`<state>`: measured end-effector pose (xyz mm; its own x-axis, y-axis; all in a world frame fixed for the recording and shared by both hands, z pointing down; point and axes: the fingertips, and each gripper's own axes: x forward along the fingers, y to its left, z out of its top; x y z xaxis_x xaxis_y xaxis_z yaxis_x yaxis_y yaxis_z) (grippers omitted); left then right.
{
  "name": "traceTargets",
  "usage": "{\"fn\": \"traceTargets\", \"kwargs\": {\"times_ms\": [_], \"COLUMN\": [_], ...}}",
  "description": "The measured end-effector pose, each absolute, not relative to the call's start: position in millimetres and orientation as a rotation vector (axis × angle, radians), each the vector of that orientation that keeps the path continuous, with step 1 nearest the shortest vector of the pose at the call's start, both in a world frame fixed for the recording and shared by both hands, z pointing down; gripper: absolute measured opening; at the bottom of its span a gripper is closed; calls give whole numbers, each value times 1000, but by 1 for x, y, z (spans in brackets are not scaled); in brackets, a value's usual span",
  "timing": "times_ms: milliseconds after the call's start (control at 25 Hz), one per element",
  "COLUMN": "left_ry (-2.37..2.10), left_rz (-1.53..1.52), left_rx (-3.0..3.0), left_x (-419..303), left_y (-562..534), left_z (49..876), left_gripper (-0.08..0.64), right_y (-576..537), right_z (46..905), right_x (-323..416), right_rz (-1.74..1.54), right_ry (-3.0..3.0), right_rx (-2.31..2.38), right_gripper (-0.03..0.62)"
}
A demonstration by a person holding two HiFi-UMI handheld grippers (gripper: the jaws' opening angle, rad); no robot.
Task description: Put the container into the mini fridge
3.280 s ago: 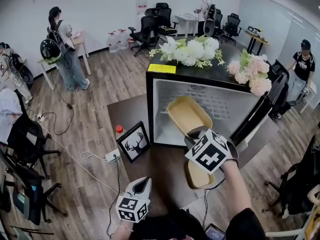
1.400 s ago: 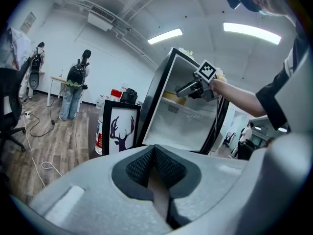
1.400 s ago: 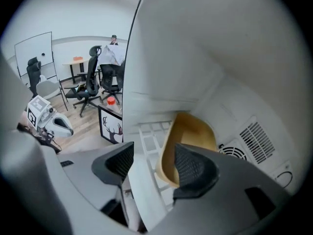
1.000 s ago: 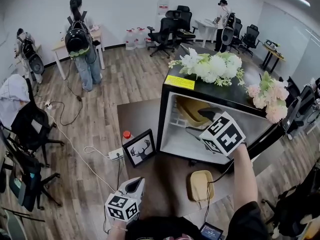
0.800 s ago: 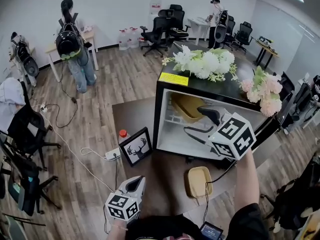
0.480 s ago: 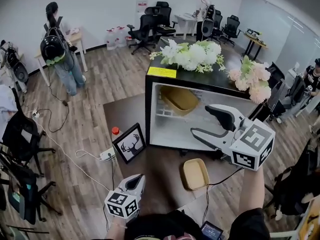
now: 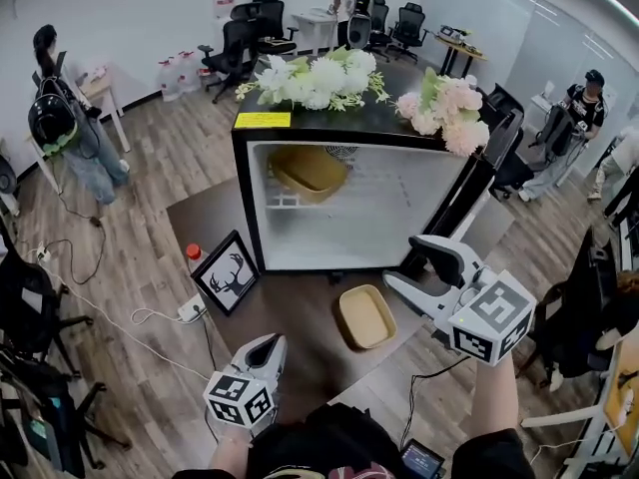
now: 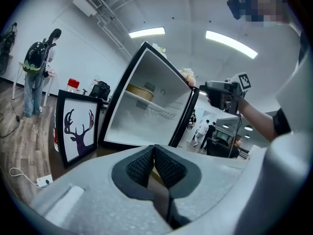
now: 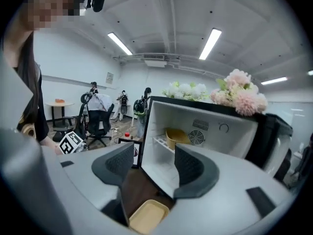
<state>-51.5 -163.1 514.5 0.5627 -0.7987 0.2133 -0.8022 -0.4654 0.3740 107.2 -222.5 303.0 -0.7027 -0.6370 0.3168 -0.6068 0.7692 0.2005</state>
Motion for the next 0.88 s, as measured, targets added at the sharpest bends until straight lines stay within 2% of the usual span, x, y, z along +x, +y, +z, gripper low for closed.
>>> {"fn": "traceTargets", "kwargs": {"times_ms": [320,400,560,800,880], "left_ry": [-1341,-1346,-1415,-1394,-1389], "left_rz": [-10,-24,-16,16,29], "left_rx": [2396,2400,2403,2412,2416], "left_x": [-42,-39,-36,-31,-30], "left_y": [-158,-158,-157,-155,-155], "left_z": [508,506,504,509,509], "left_gripper": [9,9,9,9,9], "right_y": [-188,-185,-178,-169,-164], "right_z": [356,366,396,456,476], "right_x": [141,151,164,157,153], "right_rz": [34,62,146,220,230], "right_ry": [-2532,-2528,-2483,-2395,-2360], "right_rx": [1144,1281,1451,1398,1352], "right_gripper": [267,217,210,212,188]}}
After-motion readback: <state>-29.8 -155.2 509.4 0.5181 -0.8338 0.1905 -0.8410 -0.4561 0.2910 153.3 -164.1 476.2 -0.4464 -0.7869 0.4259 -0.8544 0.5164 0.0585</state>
